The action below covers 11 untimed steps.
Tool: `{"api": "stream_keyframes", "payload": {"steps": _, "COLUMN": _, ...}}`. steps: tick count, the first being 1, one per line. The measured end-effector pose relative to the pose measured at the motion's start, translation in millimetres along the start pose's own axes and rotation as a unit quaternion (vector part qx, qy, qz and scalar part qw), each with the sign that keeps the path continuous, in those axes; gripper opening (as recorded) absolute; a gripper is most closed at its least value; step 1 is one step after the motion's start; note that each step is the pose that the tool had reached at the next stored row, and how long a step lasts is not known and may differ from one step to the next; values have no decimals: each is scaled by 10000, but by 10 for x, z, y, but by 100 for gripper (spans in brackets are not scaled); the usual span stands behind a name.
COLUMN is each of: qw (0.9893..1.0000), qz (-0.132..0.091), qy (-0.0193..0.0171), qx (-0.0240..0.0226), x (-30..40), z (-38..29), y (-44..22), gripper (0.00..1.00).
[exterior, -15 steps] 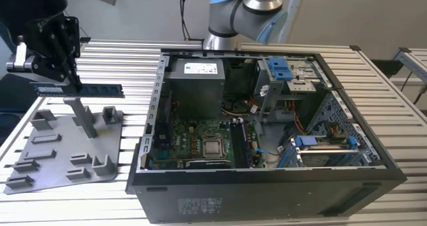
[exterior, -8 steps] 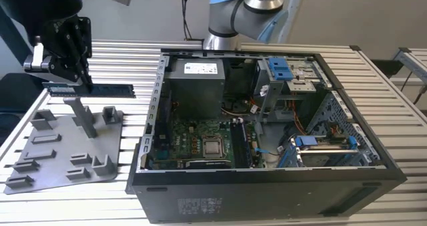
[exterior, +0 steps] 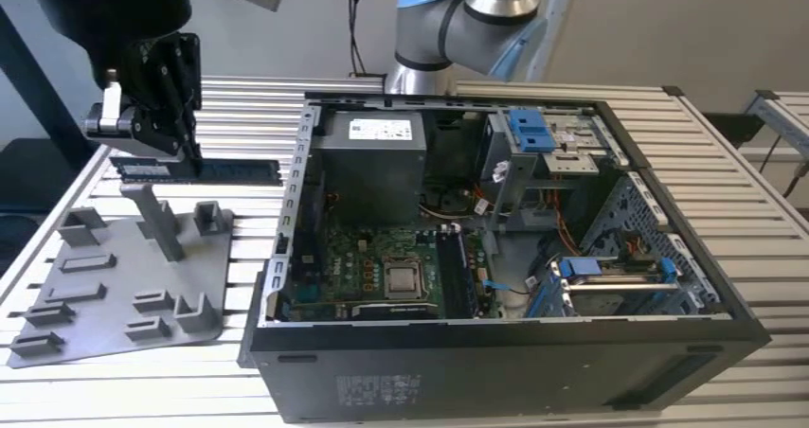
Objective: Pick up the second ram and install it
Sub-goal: 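Pick up the second ram and move it above second insertion slot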
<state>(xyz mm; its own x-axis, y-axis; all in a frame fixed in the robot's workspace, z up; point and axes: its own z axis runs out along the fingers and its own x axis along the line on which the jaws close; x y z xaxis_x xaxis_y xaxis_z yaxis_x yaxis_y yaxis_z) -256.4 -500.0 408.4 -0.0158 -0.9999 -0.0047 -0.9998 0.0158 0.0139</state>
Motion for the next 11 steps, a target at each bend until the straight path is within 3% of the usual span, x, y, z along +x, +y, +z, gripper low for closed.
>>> {"api": "stream_keyframes", "payload": {"steps": 11, "qw": 10000, "qz": 0, "qy": 0, "qx": 0, "x": -4, "z": -3, "y": -248, "gripper": 14}}
